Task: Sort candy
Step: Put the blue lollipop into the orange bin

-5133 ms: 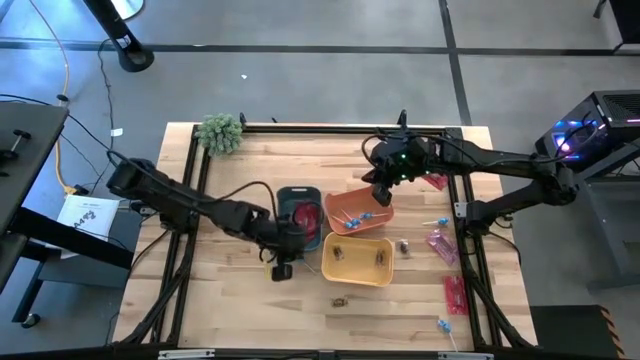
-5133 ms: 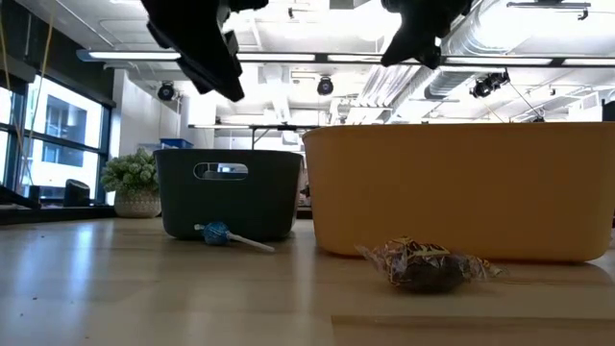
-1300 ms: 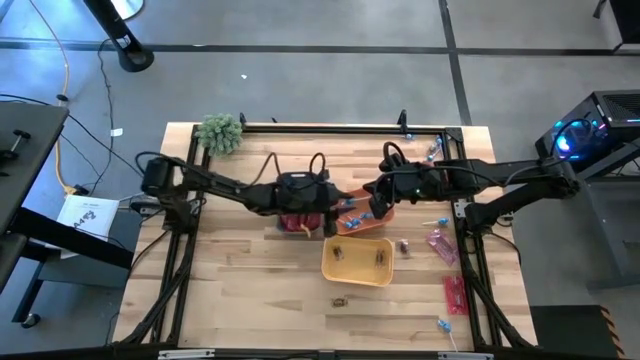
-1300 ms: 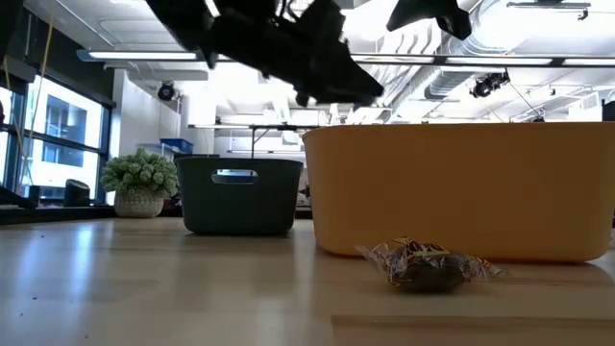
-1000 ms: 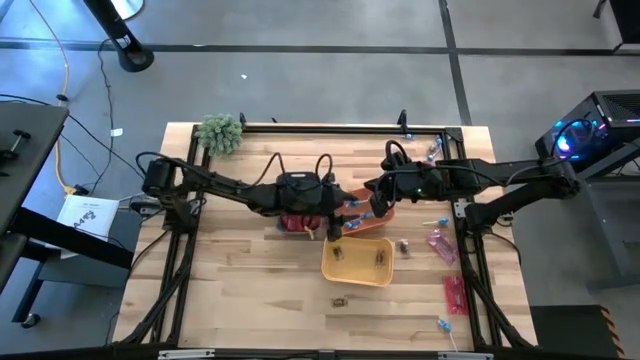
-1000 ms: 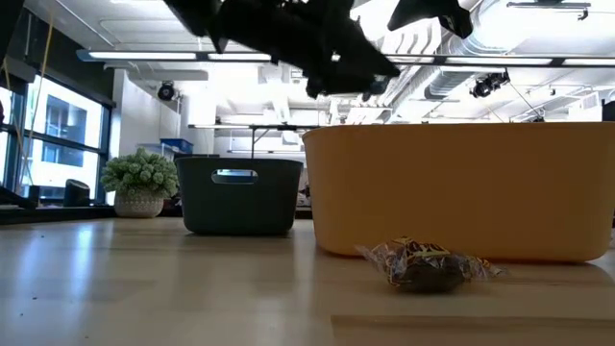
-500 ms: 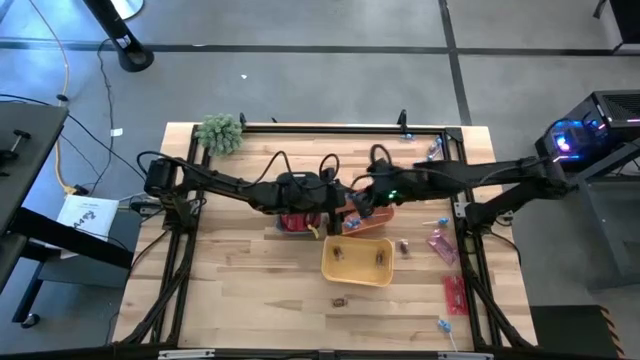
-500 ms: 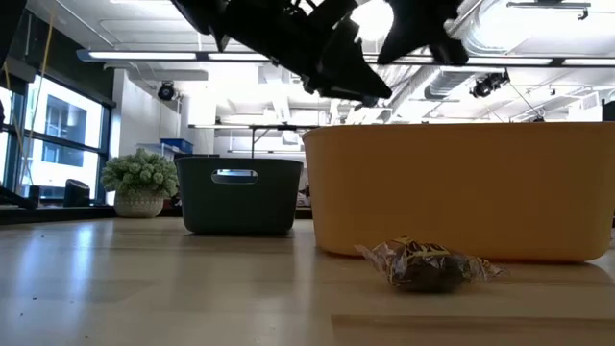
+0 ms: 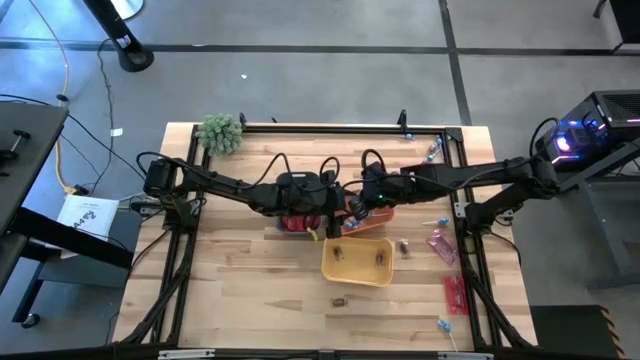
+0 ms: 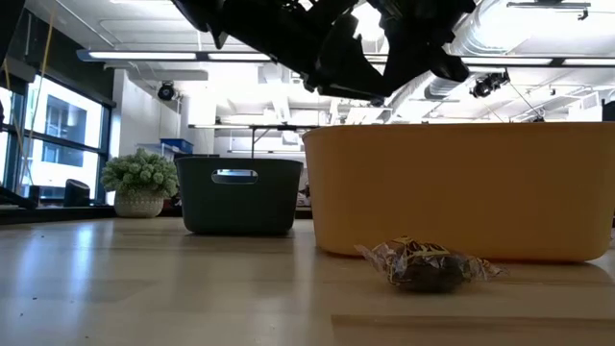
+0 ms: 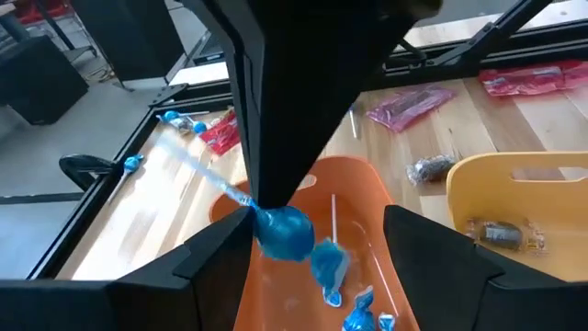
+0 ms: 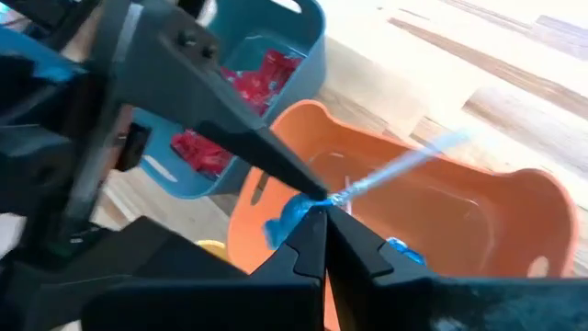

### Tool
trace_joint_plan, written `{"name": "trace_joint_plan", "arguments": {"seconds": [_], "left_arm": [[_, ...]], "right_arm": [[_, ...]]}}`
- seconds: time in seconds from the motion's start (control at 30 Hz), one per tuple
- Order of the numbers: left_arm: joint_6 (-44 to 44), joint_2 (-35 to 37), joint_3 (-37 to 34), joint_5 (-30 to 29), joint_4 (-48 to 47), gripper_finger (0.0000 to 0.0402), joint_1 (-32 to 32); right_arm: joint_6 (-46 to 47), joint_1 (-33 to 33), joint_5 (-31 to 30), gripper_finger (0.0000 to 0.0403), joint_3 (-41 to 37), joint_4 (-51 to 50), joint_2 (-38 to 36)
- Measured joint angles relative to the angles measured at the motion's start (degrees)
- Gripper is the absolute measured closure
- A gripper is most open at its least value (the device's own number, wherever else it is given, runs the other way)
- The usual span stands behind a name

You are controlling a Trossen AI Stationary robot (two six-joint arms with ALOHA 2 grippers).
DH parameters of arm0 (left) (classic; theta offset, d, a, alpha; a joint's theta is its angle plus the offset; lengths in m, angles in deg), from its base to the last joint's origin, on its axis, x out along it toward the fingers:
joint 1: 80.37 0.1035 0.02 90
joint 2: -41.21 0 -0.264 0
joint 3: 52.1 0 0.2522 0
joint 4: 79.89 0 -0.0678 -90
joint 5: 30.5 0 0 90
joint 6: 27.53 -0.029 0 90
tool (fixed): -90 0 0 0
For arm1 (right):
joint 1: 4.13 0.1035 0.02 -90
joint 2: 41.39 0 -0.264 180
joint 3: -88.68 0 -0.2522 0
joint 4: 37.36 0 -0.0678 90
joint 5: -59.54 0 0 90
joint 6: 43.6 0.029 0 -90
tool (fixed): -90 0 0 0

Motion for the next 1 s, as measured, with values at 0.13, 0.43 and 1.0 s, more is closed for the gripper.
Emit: {"name": "trace_joint_plan", "arguments": {"seconds": [0.13,0.43,1.0], "left_arm": [[-0.3,0.0,0.0,0.2,0.0,0.0163,0.0],[-7.3,2.5,0.0,-2.6,-6.6,0.0163,-0.2],[19.3,32.5,-20.3,-4.2,-15.0,0.0163,3.1]], "right_arm": [[-0.1,-0.1,-0.3,0.0403,0.0,-0.3,0.0],[-0.1,-0.1,1.1,0.0403,0.0,-4.8,-0.5],[-3.5,-26.6,-9.0,0.0402,0.1,-16.3,-4.2]]}}
